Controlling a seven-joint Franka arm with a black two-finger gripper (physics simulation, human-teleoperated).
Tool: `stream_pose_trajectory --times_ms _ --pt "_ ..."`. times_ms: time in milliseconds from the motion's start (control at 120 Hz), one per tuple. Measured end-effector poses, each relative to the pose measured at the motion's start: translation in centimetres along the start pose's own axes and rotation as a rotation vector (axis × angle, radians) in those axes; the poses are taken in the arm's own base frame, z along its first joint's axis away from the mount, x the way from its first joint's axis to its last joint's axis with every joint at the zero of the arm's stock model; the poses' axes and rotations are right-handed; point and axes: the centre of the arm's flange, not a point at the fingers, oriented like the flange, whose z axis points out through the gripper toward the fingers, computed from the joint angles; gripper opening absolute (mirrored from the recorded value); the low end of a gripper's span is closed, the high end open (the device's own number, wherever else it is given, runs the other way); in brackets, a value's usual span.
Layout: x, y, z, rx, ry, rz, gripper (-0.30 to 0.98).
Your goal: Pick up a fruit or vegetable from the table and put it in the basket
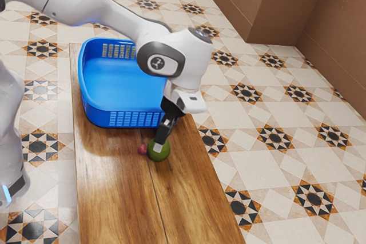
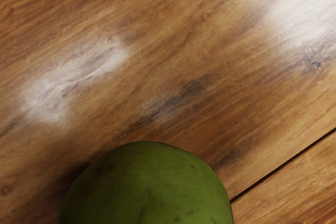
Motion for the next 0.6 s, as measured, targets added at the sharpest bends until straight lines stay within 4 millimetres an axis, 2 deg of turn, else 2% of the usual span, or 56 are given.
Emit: stream_pose_trajectory --times_ms 150,600 --pt "-0.8 0.0 1.4 -0.008 -0.007 -0.004 0.69" --pt "-0.3 -0.4 3.3 -0.031 0.004 -0.011 0.67"
